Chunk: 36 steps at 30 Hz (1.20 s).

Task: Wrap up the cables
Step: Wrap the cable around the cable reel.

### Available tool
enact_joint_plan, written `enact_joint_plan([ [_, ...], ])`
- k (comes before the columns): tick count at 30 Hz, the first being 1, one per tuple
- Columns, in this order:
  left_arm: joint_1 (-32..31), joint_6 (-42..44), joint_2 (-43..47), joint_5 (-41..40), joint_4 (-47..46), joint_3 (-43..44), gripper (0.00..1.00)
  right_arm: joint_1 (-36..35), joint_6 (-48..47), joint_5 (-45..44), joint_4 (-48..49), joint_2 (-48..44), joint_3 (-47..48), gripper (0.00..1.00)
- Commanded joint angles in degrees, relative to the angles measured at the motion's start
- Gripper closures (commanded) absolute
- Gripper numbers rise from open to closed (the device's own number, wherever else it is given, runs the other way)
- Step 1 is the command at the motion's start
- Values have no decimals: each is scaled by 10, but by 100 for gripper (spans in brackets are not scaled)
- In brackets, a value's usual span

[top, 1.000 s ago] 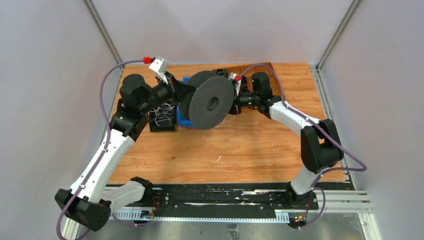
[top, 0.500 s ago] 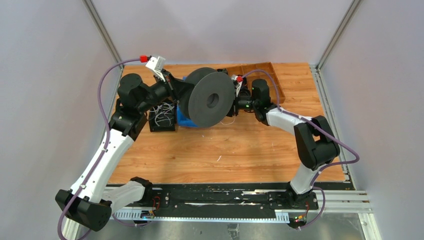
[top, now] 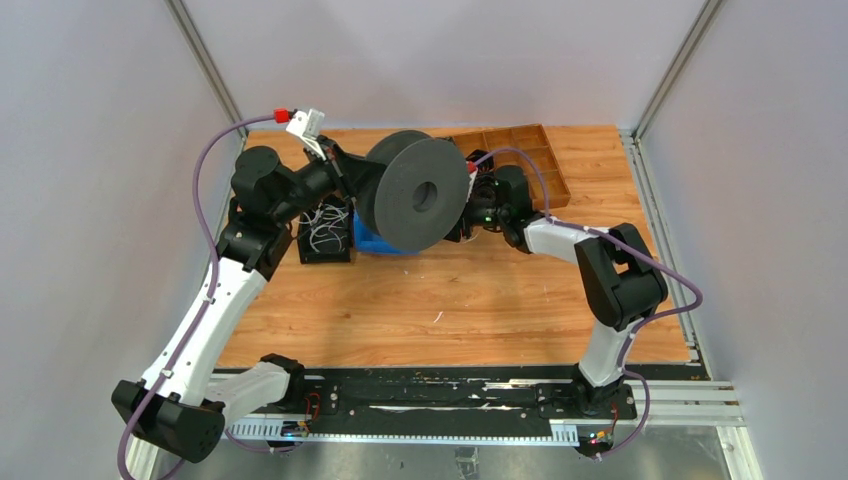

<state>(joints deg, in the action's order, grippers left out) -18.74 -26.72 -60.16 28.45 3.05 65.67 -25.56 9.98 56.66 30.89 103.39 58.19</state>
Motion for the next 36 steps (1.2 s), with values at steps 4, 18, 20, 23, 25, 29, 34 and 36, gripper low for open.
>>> enact_joint_plan([
  [4,9,-20,8,4,-44,5,100,-8,-43,-3,-22,0,-12,70],
  [18,31,-15,-2,-151,64,48,100,-18,-98,-18,-79,-44,-65,91],
  [20,36,-21,-2,-166,72,47,100,-27,-108,-28,-86,-52,-77,93],
  [23,43,-37,-4,-174,70,40,100,-44,-115,-42,-88,-60,-91,96],
  [25,46,-40,-4,-188,74,38,100,-57,-115,-52,-87,-66,-101,97],
  [29,46,-50,-2,-242,83,38,100,-86,-116,-73,-81,-86,-120,99],
  [34,46,-56,-3,-267,87,38,100,-124,-117,-96,-84,-109,-125,99],
  [36,45,-49,-8,-274,92,44,100,-142,-119,-110,-86,-118,-122,99],
])
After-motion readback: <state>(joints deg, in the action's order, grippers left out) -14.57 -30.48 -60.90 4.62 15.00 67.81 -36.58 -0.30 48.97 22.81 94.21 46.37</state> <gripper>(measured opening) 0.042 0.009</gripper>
